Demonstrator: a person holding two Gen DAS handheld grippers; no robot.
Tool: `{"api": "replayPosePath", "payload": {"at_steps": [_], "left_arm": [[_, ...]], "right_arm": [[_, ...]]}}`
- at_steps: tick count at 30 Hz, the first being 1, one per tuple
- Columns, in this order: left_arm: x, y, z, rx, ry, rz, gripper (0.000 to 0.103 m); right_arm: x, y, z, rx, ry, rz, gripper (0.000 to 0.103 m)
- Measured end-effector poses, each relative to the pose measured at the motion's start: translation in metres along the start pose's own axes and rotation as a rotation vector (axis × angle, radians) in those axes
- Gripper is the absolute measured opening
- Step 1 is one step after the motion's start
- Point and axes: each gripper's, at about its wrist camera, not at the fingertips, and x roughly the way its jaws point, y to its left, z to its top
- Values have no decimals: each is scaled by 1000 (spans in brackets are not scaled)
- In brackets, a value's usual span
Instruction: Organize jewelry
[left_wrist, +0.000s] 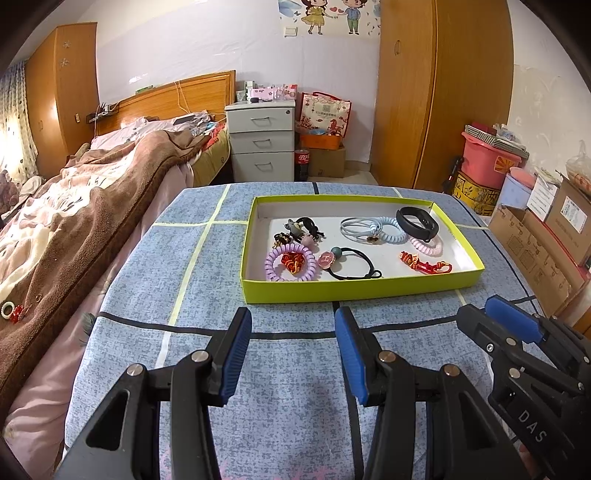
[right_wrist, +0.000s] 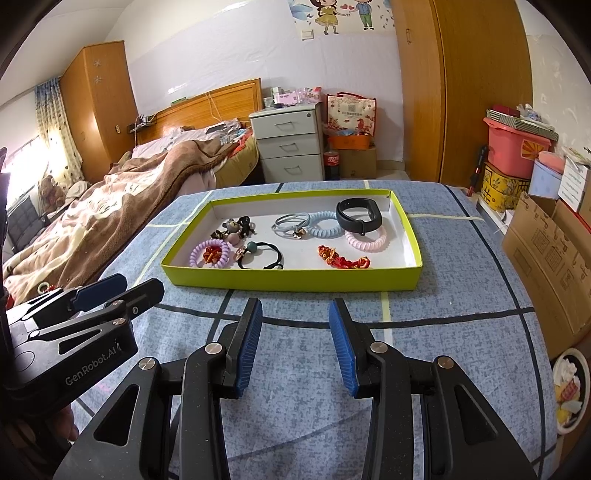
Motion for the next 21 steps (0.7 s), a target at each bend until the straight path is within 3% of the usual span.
{"api": "replayPosePath", "payload": {"at_steps": [21], "left_arm": [[0, 0, -1, -7, 4, 0, 49]], "right_arm": [[0, -1, -1, 4, 2, -3, 39]]}}
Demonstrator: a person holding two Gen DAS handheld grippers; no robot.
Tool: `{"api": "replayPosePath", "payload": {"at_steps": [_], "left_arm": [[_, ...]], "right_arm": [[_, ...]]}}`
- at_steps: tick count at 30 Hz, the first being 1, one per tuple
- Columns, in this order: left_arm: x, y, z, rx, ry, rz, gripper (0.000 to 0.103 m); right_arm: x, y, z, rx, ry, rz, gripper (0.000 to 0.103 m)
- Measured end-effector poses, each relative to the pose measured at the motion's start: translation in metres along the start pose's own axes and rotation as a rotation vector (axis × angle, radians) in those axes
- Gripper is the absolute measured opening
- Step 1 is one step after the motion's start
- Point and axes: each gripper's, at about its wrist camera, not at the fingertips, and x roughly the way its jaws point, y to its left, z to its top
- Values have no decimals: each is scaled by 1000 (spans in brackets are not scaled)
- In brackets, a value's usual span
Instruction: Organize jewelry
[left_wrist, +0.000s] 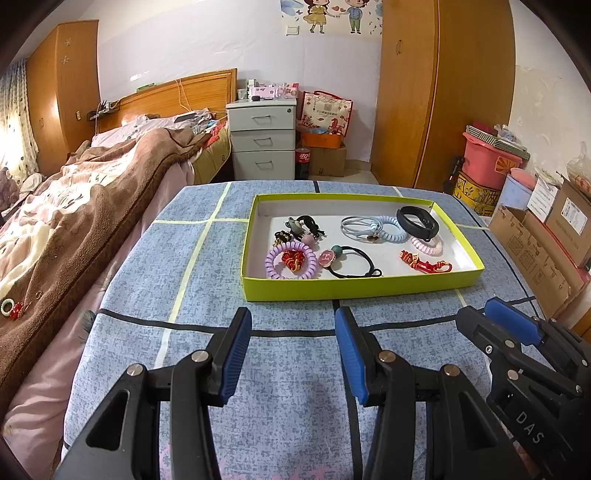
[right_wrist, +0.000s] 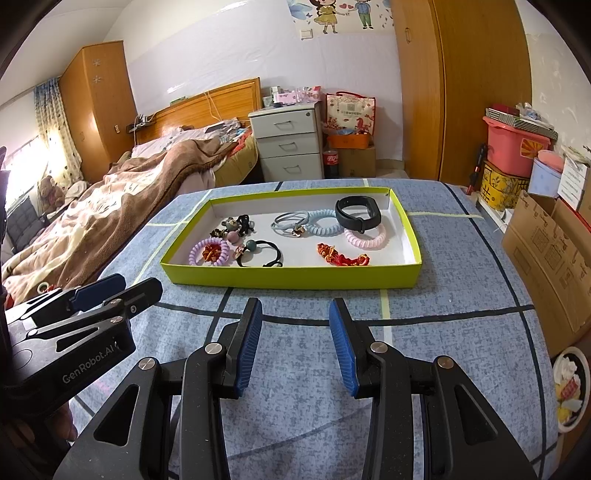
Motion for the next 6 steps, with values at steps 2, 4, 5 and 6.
{"api": "replayPosePath", "payload": {"at_steps": [2, 4, 5, 6], "left_arm": [[0, 0, 0, -3, 1, 0, 49], [-1, 0, -1, -2, 0, -3, 49], [-2, 0, -1, -2, -2, -3, 49], [-2, 0, -1, -3, -5, 0, 49]], "right_arm": [[0, 0, 0, 0, 0, -2, 39], [0, 0, 0, 0, -2, 1, 39], [0, 0, 0, 0, -1, -1, 39], [0, 0, 0, 0, -2, -1, 39]]}}
